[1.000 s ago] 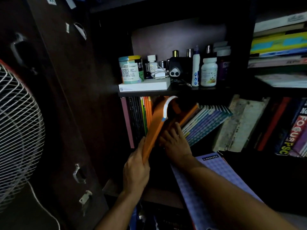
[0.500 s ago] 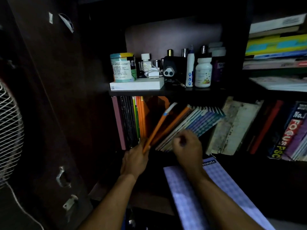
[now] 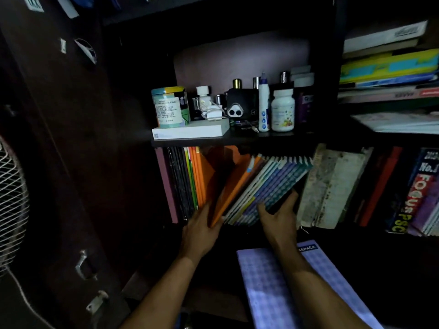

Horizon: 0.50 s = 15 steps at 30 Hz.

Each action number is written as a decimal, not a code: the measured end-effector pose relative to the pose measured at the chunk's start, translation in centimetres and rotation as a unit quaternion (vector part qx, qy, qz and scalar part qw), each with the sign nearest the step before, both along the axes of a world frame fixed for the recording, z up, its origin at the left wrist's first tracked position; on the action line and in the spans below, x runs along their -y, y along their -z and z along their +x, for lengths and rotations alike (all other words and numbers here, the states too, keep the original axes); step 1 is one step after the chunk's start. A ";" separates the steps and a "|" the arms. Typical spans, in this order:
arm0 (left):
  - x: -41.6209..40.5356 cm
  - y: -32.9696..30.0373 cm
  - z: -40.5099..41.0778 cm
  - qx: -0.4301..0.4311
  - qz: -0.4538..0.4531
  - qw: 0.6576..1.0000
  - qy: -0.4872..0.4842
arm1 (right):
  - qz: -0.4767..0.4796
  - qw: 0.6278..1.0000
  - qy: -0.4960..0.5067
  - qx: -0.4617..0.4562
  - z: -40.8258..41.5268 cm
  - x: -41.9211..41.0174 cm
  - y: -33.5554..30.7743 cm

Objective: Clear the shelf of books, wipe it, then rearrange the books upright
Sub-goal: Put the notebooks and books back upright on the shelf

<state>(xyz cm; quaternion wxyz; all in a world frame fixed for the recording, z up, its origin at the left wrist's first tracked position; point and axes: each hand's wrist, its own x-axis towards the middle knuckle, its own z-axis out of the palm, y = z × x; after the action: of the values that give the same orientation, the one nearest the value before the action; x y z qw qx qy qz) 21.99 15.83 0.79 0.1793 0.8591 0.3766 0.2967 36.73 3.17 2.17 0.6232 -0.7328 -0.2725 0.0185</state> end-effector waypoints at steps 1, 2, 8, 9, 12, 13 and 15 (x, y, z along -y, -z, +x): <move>0.0 0.0 -0.1 0.006 -0.004 1.000 0.001 | -0.002 1.000 -0.007 0.013 0.1 -0.2 0.1; 0.2 -0.1 -0.2 0.017 -0.011 1.000 0.006 | 0.001 0.999 -0.019 0.031 0.3 -0.3 0.3; 1.0 -0.3 -0.4 0.068 -0.135 0.988 -0.006 | 0.003 0.974 -0.191 0.122 0.6 -1.5 0.5; 1.1 -0.2 -0.3 0.079 -0.128 0.989 -0.006 | -0.012 0.969 -0.211 0.128 0.9 -1.7 0.5; 1.3 -0.2 -0.3 0.089 -0.070 0.993 -0.034 | -0.030 0.958 -0.244 0.148 2.1 -2.2 0.5; 0.8 0.0 -0.3 0.094 -0.056 0.993 -0.046 | -0.029 0.955 -0.249 0.156 2.5 -2.4 0.4; 0.3 0.3 -0.1 0.106 -0.051 0.992 -0.051 | -0.021 0.952 -0.251 0.175 3.1 -2.6 0.3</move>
<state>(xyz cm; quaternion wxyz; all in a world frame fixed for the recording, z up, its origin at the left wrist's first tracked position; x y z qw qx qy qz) 21.86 15.51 0.45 0.2462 0.7921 0.4133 0.3756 39.83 5.76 1.91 0.5259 -0.6453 -0.5517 0.0514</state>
